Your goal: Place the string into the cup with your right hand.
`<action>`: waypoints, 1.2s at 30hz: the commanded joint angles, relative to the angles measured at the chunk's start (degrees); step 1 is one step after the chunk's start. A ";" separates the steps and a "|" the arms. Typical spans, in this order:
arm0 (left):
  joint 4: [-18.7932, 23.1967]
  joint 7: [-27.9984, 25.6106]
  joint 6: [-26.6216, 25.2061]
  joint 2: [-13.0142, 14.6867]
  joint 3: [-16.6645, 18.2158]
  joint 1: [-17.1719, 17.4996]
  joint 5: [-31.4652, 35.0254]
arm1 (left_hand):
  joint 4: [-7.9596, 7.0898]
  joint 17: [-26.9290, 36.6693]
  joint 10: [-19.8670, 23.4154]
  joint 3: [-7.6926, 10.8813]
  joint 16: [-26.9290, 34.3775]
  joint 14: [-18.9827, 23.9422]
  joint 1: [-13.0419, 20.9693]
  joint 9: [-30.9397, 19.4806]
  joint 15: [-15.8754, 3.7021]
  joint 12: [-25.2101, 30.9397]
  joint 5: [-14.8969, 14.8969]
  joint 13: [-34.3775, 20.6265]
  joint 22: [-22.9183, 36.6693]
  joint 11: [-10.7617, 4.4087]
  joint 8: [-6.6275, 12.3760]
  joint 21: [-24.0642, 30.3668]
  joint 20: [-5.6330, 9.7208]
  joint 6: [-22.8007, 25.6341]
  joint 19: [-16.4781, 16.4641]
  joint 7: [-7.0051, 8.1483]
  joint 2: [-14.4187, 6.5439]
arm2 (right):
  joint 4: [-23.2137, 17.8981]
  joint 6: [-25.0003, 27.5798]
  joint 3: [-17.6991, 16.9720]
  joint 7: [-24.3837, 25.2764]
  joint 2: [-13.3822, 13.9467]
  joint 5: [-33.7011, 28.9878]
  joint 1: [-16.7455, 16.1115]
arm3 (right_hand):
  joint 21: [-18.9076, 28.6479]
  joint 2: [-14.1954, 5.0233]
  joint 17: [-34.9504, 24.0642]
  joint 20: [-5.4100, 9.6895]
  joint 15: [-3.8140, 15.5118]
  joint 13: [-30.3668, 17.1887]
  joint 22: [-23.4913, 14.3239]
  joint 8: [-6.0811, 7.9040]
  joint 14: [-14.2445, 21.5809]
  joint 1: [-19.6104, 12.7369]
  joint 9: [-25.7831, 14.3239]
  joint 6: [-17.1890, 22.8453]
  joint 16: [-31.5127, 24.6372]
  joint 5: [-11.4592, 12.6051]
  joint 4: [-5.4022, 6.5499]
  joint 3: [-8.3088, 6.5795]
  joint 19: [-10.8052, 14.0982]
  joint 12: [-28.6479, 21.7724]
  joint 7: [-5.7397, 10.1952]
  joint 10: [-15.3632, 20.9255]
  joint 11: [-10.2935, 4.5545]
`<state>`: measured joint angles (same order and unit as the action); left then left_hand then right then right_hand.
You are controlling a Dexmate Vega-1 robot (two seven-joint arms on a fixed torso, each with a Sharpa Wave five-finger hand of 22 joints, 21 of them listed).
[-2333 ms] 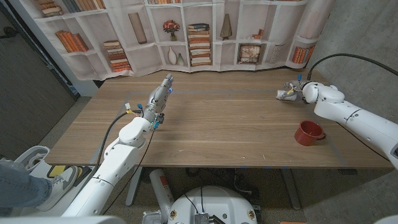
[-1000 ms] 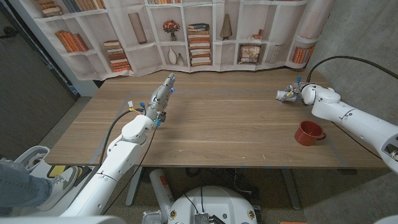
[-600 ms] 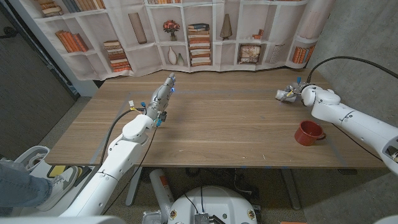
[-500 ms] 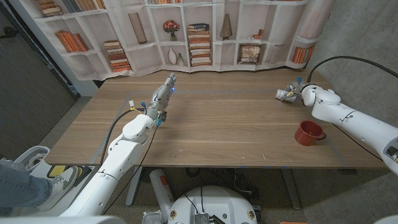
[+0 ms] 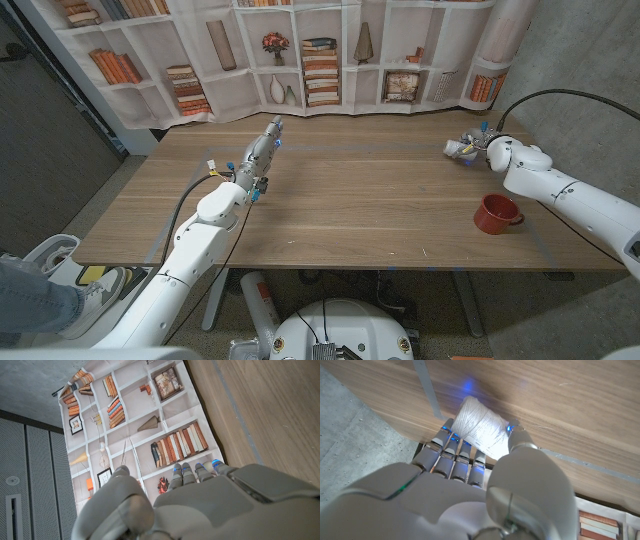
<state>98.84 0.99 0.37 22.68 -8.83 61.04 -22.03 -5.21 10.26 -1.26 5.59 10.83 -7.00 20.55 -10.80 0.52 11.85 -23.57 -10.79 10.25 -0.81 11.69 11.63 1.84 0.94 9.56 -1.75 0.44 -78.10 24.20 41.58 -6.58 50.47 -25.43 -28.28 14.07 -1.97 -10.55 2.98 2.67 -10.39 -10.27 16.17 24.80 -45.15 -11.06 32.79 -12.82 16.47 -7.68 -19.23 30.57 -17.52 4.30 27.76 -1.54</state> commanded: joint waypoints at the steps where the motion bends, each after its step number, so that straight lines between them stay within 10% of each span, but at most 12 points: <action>1: -1.57 1.14 0.76 -0.14 0.14 -1.24 -0.49 | -0.10 0.27 0.35 -0.33 -0.03 0.13 0.45 -0.08 -0.16 0.05 0.20 -0.14 0.27 -0.15 -0.10 -0.03 0.80 0.24 1.67 -0.23 -0.20 | -3.74 0.24 -3.48 3.49 1.10 3.74 -3.56 | 0.27 -0.78 -0.09 1.55 3.76 -0.16 -0.25 0.17 0.76 0.09 -0.07 1.85 0.18 -0.10 0.19 -0.37 0.70 -0.02 0.97 0.82 0.05; 36: -3.55 2.71 2.23 -0.15 0.48 -2.64 -0.79 | -0.07 0.26 0.31 -0.66 -0.04 0.13 0.68 -0.09 -0.15 0.01 0.26 -0.14 0.27 -0.29 -0.10 -0.03 0.87 0.35 1.75 -0.36 -0.47 | -14.09 -0.56 -12.65 14.34 4.66 12.98 -14.28 | -0.43 -1.78 0.00 1.08 3.94 -0.07 -0.25 0.22 3.24 -0.29 -0.10 5.70 0.53 -1.28 0.27 -0.62 0.78 -0.14 -2.06 4.31 0.43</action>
<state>95.49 3.41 2.47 22.37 -8.40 58.65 -22.83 -5.21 10.26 -1.27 5.26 10.83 -7.00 20.78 -10.79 0.52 11.86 -23.57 -10.79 10.25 -0.81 11.69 11.63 1.84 0.93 9.55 -1.74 0.21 -89.75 24.35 31.63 4.91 54.35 -15.44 -39.26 13.73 -2.25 -10.39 2.66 2.77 -10.40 -10.26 15.93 27.39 -45.05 -11.04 36.17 -12.43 15.19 -7.65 -19.25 30.87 -17.52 0.89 31.44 -0.91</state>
